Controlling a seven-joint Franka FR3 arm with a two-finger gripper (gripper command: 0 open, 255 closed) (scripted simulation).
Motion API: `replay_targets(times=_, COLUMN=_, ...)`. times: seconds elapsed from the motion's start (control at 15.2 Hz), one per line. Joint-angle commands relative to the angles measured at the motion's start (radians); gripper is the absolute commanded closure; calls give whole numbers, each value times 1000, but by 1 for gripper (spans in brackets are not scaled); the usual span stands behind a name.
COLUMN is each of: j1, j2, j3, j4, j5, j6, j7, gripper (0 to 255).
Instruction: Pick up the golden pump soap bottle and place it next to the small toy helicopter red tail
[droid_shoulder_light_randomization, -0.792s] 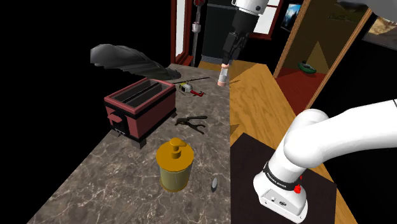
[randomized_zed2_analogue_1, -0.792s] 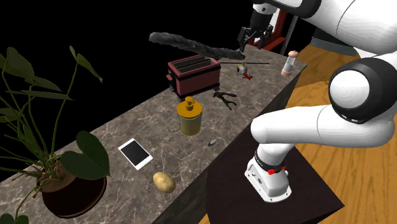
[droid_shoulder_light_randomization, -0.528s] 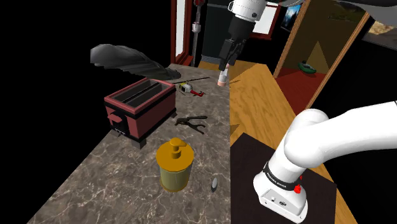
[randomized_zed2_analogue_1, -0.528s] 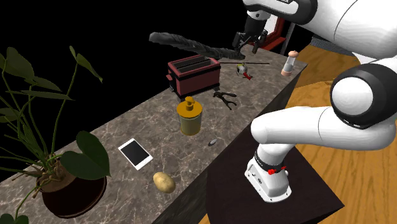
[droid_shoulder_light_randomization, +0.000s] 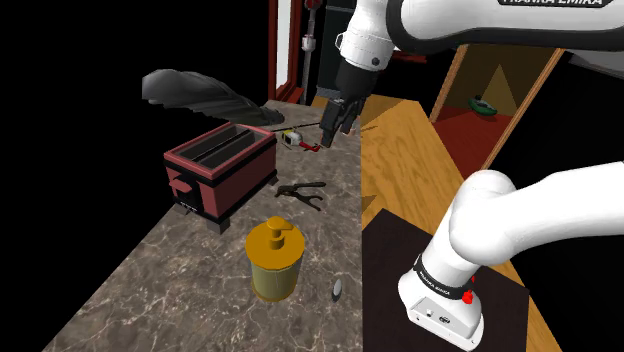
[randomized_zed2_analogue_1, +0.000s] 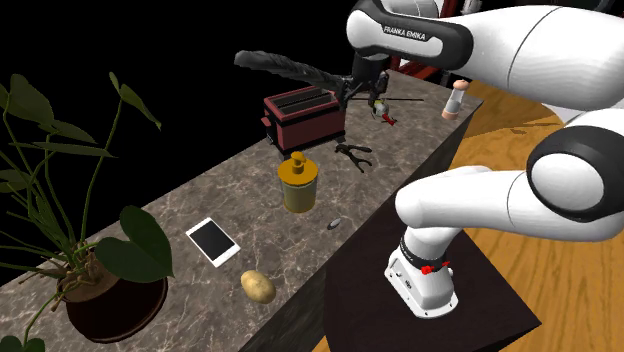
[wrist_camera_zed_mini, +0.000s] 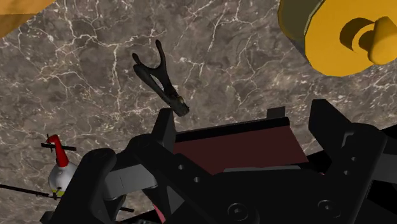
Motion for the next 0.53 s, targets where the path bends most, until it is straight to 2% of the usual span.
replay_targets(times=0.0, j1=19, j2=-1, j3=45, j4=-31, j5=28, j6=35, j7=41, gripper=0)
replay_targets(times=0.46, j1=84, j2=54, j3=211, j4=-98, j5=121, j6=176, j7=181, gripper=0)
